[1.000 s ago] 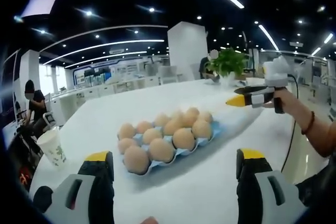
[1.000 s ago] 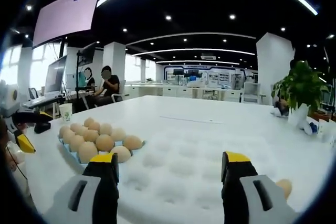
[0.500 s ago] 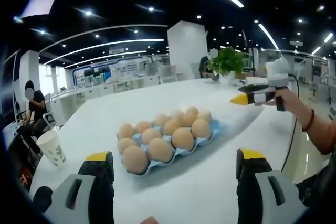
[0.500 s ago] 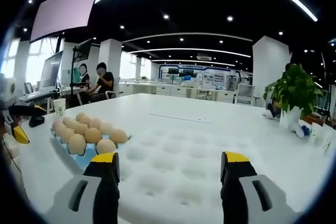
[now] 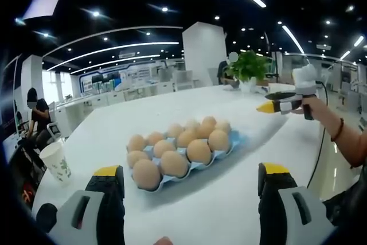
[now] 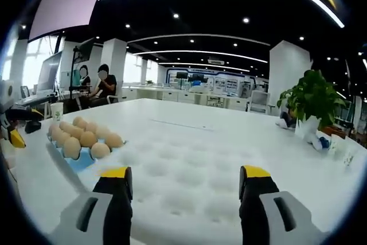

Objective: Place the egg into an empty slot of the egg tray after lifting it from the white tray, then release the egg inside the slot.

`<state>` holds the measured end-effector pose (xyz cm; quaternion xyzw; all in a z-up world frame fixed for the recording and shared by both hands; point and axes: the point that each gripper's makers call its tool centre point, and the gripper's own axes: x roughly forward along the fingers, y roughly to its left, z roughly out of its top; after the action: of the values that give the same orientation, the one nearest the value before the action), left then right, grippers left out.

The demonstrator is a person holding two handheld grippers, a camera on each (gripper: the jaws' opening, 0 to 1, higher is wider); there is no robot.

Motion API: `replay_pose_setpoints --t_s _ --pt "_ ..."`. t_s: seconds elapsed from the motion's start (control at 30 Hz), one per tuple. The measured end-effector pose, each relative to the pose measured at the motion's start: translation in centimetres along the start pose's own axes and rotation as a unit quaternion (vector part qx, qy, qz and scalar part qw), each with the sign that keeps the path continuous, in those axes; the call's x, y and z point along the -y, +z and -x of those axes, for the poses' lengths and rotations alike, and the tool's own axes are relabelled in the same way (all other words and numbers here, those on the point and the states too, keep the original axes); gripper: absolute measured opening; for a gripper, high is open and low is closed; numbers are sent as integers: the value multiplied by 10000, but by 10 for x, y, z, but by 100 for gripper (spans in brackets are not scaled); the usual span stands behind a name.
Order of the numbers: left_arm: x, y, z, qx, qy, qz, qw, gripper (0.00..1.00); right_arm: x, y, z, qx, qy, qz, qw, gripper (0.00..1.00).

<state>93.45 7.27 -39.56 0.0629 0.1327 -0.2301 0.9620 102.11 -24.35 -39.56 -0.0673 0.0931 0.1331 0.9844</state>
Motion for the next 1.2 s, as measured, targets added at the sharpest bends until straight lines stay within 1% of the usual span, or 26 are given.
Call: replay_pose_setpoints --t_s 0.17,0.33,0.67,0.87,1.03,1.2 --pt "1 0 0 4 -9 1 10000 99 11 -5 3 -55 -111 -13 9999 77" --pt "0 0 1 8 6 4 10000 99 20 -8 6 -84 -204 79 9997 74" --pt "1 0 0 -14 2 -9 10000 99 43 -12 12 -102 -434 6 9990 72" --pt "1 0 1 -19 20 -12 10000 99 56 -16 14 -121 -542 -100 9984 66" --pt "-1 2 3 -9 57 -14 10000 99 65 -21 16 -193 -616 -14 9979 58" --pt "-2 3 5 4 79 -28 10000 99 74 -27 18 -270 -679 33 9973 54"
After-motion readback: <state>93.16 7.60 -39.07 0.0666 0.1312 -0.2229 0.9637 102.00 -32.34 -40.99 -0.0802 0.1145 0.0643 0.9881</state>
